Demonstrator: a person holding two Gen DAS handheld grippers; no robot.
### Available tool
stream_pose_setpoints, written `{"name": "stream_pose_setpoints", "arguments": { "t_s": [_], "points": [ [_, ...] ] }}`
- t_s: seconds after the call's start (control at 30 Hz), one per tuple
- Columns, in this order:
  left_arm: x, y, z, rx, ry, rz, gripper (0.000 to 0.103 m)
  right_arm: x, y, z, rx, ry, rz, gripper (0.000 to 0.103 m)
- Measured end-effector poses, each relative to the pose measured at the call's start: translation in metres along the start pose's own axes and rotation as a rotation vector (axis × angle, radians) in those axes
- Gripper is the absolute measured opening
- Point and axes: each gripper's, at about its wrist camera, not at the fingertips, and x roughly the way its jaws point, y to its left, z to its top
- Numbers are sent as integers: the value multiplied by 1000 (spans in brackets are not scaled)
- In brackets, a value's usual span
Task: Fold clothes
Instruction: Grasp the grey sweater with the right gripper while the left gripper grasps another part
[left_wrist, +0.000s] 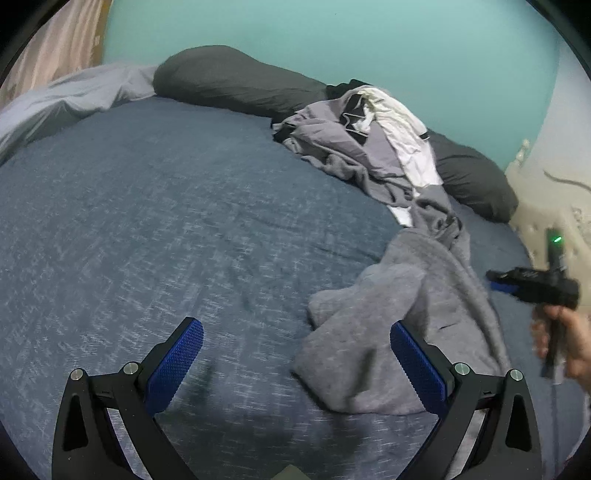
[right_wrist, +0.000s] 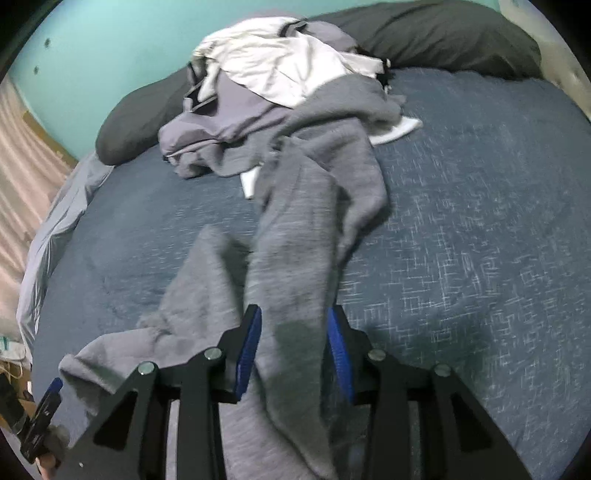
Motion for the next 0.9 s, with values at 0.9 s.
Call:
{"name": "stream_pose_setpoints", "arguments": {
  "t_s": [0.9],
  "points": [
    [75,-86,10,33,130,-72,103,-38,-22,-47,-95,-65,133,5]
  ]
}}
